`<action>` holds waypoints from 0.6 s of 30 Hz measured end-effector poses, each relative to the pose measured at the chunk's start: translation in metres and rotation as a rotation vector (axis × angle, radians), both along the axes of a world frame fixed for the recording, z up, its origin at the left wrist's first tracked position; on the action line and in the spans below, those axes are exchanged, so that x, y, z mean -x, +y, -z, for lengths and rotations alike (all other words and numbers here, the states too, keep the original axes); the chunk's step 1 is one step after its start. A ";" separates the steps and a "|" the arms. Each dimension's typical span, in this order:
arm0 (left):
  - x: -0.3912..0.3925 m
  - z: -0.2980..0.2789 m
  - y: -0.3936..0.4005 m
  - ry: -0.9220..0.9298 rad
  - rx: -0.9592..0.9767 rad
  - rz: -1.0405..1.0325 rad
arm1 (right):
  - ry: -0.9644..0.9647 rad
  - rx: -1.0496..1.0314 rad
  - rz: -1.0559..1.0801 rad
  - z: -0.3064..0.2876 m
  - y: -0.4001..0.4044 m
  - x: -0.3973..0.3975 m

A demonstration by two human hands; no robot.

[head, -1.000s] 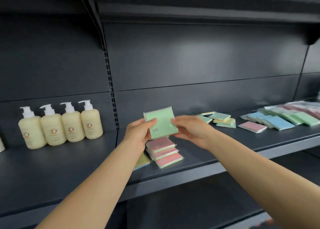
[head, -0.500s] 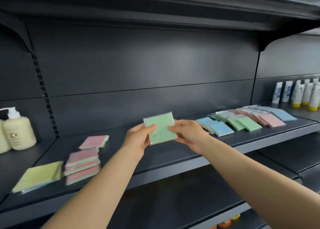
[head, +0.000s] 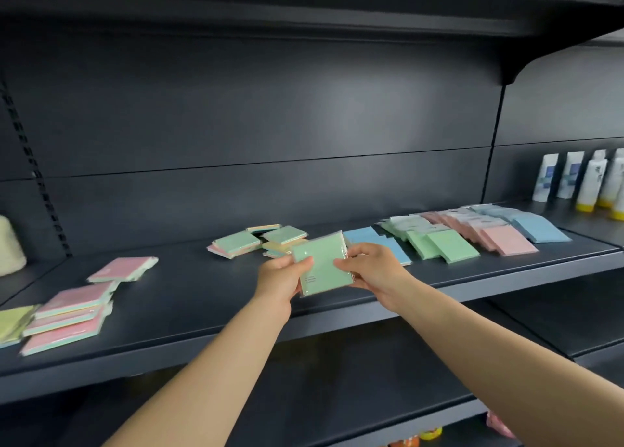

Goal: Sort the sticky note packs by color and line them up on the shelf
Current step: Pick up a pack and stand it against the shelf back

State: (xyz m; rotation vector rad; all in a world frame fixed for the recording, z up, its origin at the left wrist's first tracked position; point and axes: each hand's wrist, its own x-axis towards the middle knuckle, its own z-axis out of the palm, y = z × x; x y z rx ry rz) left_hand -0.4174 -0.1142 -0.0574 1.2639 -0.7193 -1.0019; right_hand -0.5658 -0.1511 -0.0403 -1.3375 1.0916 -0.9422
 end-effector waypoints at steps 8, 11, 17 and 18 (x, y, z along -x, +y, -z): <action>-0.030 0.013 -0.001 -0.362 -0.206 -0.107 | 0.224 0.042 -0.066 0.025 -0.014 -0.028; -0.047 0.012 0.000 -0.452 -0.275 -0.113 | 0.324 0.070 -0.096 0.027 -0.020 -0.043; -0.074 0.006 -0.006 -0.652 -0.451 -0.023 | 0.552 0.142 -0.110 0.028 -0.031 -0.065; -0.076 0.006 -0.008 -0.677 -0.473 -0.001 | 0.568 0.130 -0.123 0.027 -0.033 -0.067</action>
